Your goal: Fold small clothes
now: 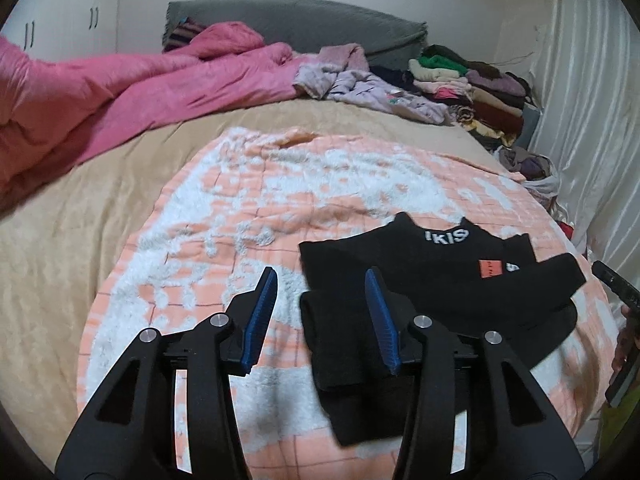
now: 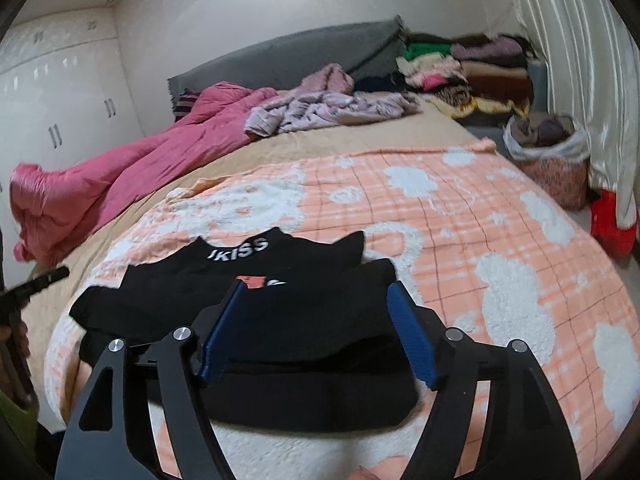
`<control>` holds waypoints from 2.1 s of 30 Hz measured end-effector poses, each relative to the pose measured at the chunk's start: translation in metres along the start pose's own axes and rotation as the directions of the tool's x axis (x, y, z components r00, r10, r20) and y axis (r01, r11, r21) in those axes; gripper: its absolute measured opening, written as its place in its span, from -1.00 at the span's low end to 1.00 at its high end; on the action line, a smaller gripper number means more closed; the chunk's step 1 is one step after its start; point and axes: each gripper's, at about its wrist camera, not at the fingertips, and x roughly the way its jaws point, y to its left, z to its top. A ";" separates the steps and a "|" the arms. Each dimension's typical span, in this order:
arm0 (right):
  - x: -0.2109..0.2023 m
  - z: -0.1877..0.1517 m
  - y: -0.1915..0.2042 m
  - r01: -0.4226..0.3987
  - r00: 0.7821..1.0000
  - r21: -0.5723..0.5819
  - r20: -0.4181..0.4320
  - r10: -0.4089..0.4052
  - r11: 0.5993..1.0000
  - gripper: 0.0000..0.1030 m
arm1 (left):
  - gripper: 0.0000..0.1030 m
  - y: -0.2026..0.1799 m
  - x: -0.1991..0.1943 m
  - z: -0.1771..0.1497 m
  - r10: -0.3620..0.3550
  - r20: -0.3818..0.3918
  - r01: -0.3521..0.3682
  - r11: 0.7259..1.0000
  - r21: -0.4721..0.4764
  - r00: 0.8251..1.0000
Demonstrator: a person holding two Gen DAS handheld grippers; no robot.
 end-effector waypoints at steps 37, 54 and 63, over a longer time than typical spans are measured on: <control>0.083 -0.044 0.072 -0.120 0.975 -0.250 -0.212 0.067 0.961 -0.54 | -0.33 -0.076 0.063 -0.058 -0.020 -0.114 0.051 0.960 0.277 0.993; 0.143 0.038 0.052 -0.021 0.985 -0.183 -0.172 -0.011 0.983 -0.52 | -0.20 -0.005 0.051 0.023 -0.065 0.029 0.063 0.996 0.068 0.997; 0.077 0.037 0.062 -0.081 0.993 -0.202 -0.097 0.062 0.976 -0.31 | -0.20 -0.012 0.049 0.019 -0.105 0.003 0.105 0.992 0.073 0.994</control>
